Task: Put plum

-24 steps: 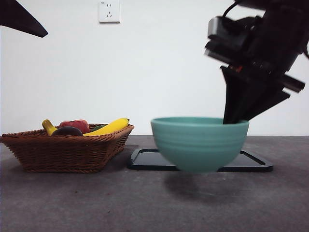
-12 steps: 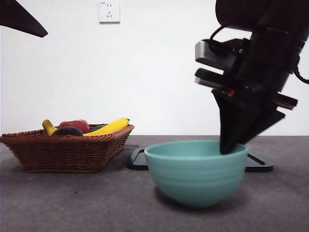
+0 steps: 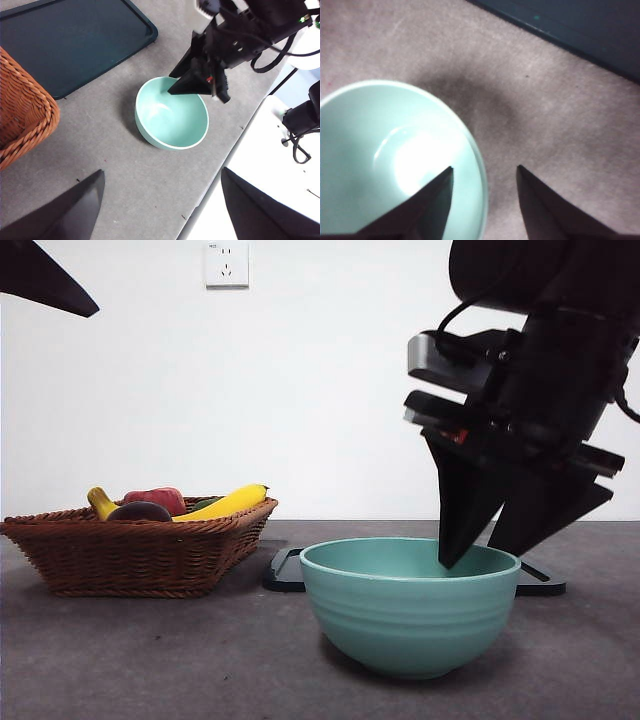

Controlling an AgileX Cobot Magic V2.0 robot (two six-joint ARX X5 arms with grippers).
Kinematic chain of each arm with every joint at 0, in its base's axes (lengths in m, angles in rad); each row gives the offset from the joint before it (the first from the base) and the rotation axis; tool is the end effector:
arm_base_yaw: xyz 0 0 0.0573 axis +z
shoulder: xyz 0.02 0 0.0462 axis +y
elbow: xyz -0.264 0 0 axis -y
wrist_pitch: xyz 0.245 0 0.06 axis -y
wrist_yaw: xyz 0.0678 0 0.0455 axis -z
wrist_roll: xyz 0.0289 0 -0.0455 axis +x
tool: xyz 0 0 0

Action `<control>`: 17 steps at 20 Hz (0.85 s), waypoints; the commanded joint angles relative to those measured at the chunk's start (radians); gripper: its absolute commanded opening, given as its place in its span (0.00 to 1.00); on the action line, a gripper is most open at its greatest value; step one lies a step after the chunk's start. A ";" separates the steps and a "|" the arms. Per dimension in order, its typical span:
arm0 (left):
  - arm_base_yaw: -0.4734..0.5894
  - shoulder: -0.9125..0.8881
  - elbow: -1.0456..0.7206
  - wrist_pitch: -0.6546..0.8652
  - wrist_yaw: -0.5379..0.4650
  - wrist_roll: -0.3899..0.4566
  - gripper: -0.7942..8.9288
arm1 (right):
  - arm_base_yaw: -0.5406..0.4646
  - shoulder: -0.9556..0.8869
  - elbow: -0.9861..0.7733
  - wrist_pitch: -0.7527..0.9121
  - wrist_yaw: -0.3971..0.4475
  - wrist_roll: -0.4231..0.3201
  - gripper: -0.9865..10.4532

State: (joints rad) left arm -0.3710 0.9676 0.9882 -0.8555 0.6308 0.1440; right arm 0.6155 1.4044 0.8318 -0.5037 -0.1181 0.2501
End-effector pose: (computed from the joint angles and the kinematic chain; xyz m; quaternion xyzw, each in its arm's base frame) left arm 0.1570 -0.0794 0.3184 0.0053 0.3694 -0.4668 0.8035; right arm 0.2107 0.1532 0.1966 -0.0252 0.5313 0.2436 0.8110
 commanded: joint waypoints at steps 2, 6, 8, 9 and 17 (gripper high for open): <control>-0.005 0.005 0.021 0.011 0.006 0.013 0.47 | 0.010 -0.089 0.026 0.008 0.058 0.015 0.27; -0.005 0.005 0.021 0.011 0.006 0.012 0.47 | 0.008 -0.238 0.072 -0.032 0.058 -0.005 0.28; -0.005 0.005 0.021 0.011 0.006 0.012 0.47 | 0.008 -0.311 0.087 -0.052 0.018 -0.007 0.28; -0.005 0.005 0.021 0.011 0.006 0.012 0.47 | 0.008 -0.351 0.088 -0.060 0.005 -0.006 0.28; -0.005 0.005 0.021 0.003 0.006 0.011 0.47 | 0.009 -0.565 0.090 -0.256 -0.222 -0.006 0.28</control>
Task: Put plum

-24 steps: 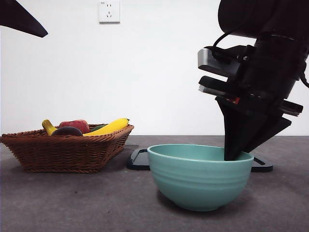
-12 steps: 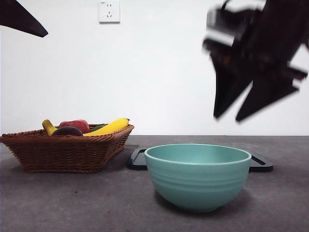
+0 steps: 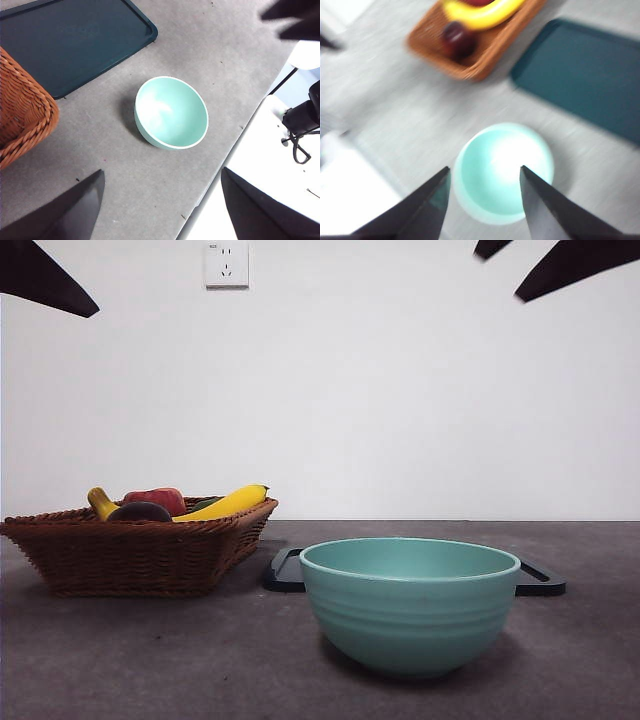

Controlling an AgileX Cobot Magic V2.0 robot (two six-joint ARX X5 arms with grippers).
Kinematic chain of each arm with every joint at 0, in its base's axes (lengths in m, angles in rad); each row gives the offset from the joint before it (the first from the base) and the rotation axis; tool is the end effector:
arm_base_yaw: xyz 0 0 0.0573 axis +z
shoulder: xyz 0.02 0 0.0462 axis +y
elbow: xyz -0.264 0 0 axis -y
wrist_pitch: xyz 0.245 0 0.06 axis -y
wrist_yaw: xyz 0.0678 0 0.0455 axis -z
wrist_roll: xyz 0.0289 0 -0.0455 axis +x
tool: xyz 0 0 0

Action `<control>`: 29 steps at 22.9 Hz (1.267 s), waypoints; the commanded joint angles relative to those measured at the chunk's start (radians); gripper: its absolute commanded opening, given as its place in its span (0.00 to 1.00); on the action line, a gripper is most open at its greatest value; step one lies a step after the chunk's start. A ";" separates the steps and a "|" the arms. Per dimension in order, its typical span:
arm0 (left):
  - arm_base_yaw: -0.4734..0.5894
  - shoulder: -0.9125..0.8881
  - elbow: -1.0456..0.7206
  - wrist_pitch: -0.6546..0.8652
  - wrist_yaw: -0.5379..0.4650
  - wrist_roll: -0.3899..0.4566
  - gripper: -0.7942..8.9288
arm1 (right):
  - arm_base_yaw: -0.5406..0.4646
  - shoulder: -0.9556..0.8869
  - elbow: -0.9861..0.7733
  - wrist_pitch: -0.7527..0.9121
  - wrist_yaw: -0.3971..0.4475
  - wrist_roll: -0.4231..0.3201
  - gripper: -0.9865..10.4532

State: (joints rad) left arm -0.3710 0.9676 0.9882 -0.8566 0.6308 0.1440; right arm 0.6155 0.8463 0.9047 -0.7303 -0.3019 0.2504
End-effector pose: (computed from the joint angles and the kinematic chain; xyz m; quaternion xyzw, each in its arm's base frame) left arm 0.1570 -0.0794 0.3183 0.0052 0.3699 -0.4667 0.8033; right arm 0.1263 0.0998 0.3160 0.0546 0.3753 0.3741 0.8463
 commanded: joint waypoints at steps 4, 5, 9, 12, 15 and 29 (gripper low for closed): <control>-0.005 0.005 0.021 -0.016 0.006 0.011 0.47 | 0.009 -0.037 0.018 -0.142 -0.130 -0.008 0.28; -0.005 0.005 0.021 -0.018 0.006 0.011 0.47 | 0.009 -0.038 0.018 -0.153 -0.126 -0.012 0.28; -0.005 0.005 0.021 -0.019 0.006 0.004 0.47 | 0.009 -0.038 0.018 -0.153 -0.126 -0.023 0.28; -0.005 0.005 0.021 -0.019 0.006 0.004 0.47 | 0.009 -0.038 0.018 -0.153 -0.124 -0.023 0.28; -0.005 0.005 0.021 -0.019 0.006 0.004 0.47 | 0.009 -0.038 0.018 -0.153 -0.124 -0.023 0.28; -0.005 0.005 0.021 -0.018 0.006 0.004 0.26 | 0.009 -0.038 0.018 -0.153 -0.124 -0.027 0.24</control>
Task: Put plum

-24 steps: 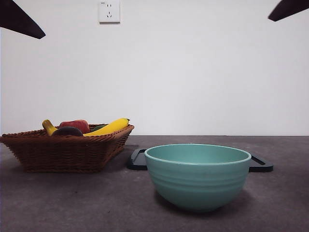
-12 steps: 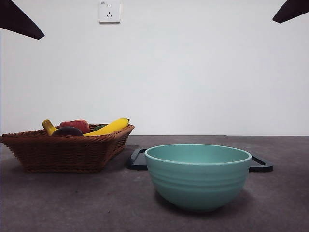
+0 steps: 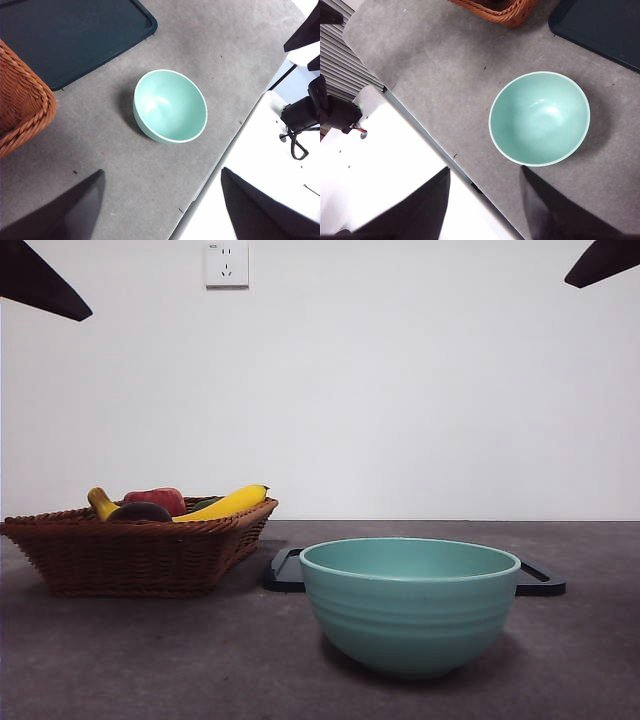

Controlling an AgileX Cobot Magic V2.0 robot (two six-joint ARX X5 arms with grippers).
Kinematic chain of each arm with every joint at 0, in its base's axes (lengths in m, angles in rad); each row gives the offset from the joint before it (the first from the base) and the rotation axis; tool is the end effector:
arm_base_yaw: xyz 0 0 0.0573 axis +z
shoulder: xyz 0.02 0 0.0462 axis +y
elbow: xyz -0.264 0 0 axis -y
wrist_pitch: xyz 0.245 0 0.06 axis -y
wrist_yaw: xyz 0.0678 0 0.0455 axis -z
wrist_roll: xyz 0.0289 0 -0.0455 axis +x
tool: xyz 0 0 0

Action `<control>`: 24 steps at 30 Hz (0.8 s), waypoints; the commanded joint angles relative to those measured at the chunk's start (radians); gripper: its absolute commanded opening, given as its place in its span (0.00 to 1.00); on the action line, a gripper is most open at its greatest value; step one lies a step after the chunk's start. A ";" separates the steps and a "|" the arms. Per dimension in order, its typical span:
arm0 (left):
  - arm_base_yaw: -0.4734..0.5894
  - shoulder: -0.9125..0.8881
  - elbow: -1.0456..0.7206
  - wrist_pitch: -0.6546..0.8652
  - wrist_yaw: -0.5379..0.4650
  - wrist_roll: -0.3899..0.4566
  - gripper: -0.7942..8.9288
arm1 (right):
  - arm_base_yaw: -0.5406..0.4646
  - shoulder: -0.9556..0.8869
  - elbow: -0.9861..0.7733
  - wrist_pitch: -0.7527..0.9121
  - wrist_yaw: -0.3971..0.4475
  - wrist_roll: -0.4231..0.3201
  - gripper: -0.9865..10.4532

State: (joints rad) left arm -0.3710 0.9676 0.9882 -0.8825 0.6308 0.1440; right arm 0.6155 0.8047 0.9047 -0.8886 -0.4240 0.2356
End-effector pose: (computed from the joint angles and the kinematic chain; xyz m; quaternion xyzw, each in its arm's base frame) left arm 0.1553 -0.0787 0.3168 0.0034 0.3818 -0.4650 0.7988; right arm 0.1083 0.0912 0.3111 0.0577 0.4336 0.4104 0.8001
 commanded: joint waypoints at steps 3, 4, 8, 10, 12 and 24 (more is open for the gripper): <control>-0.005 0.005 0.021 0.009 0.006 0.004 0.08 | 0.009 0.004 0.018 0.005 0.006 -0.018 0.09; -0.005 0.005 0.021 0.009 0.006 0.005 0.09 | 0.009 0.004 0.018 0.005 0.006 -0.022 0.09; -0.005 0.005 0.021 0.009 0.006 0.005 0.09 | 0.009 0.004 0.018 0.006 0.006 -0.035 0.09; -0.005 0.005 0.021 0.010 0.006 0.005 0.09 | 0.009 0.004 0.018 0.006 0.006 -0.035 0.09; -0.005 0.005 0.021 0.010 0.006 0.004 0.09 | 0.009 0.004 0.018 0.006 0.006 -0.034 0.09; -0.005 0.005 0.021 0.010 0.006 0.004 0.09 | 0.009 0.004 0.018 0.006 0.005 -0.035 0.09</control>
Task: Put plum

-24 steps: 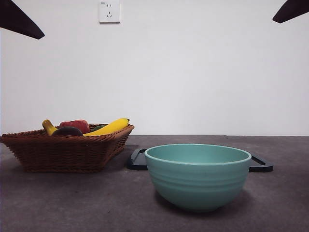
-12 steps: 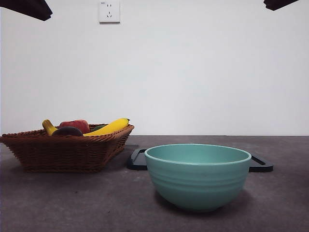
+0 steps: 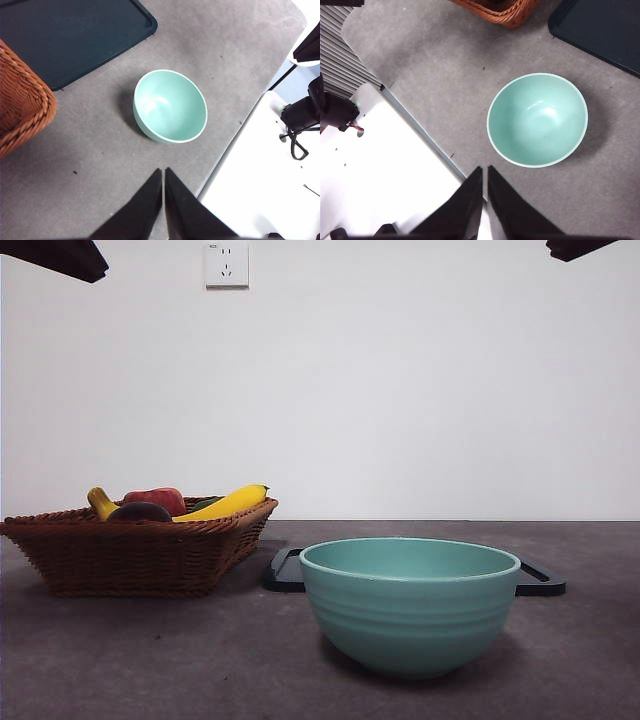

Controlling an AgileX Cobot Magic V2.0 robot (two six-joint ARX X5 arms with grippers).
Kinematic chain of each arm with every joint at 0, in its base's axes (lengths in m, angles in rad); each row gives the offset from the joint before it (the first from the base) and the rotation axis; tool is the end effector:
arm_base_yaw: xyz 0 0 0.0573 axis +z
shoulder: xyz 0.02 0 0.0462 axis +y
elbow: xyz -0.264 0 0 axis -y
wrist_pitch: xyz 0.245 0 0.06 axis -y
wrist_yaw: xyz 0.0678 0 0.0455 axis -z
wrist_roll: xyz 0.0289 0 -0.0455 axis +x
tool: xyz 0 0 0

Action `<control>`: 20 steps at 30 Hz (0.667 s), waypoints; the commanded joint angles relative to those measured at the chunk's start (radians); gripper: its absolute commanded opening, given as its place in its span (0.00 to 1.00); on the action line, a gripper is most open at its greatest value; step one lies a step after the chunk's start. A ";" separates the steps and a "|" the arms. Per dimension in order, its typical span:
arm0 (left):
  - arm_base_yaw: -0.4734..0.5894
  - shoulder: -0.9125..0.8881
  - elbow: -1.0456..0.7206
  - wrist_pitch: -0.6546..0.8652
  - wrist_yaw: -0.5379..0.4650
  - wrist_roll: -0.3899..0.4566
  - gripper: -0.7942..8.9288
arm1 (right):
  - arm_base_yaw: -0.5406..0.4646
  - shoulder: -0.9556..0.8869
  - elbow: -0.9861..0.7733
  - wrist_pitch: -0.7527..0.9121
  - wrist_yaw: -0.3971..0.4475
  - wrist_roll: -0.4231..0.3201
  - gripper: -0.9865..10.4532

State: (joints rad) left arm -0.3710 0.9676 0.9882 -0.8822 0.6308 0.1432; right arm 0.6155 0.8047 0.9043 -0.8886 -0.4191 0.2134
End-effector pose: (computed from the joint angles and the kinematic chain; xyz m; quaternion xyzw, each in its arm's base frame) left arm 0.1553 -0.0787 0.3168 0.0031 0.3818 -0.4648 0.7988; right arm 0.1085 0.0911 0.3110 0.0480 0.4289 0.4132 0.8018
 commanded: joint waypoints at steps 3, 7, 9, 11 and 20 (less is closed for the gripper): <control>-0.005 0.005 0.021 0.010 0.006 0.005 0.09 | 0.009 0.004 0.018 0.006 0.000 -0.012 0.09; -0.005 0.005 0.021 0.010 0.006 0.005 0.09 | 0.009 0.004 0.018 0.006 0.000 -0.012 0.09; -0.005 0.005 0.021 0.010 0.006 0.005 0.09 | 0.009 0.004 0.018 0.006 0.000 -0.012 0.09; -0.005 0.005 0.021 0.010 0.006 0.005 0.09 | 0.009 0.004 0.018 0.006 0.000 -0.012 0.09; 0.090 -0.114 0.014 0.263 -0.174 0.021 0.09 | 0.009 0.004 0.018 0.006 0.000 -0.012 0.09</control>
State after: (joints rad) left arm -0.2867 0.8658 0.9882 -0.6735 0.4793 0.1490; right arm 0.6155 0.8047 0.9043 -0.8886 -0.4191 0.2134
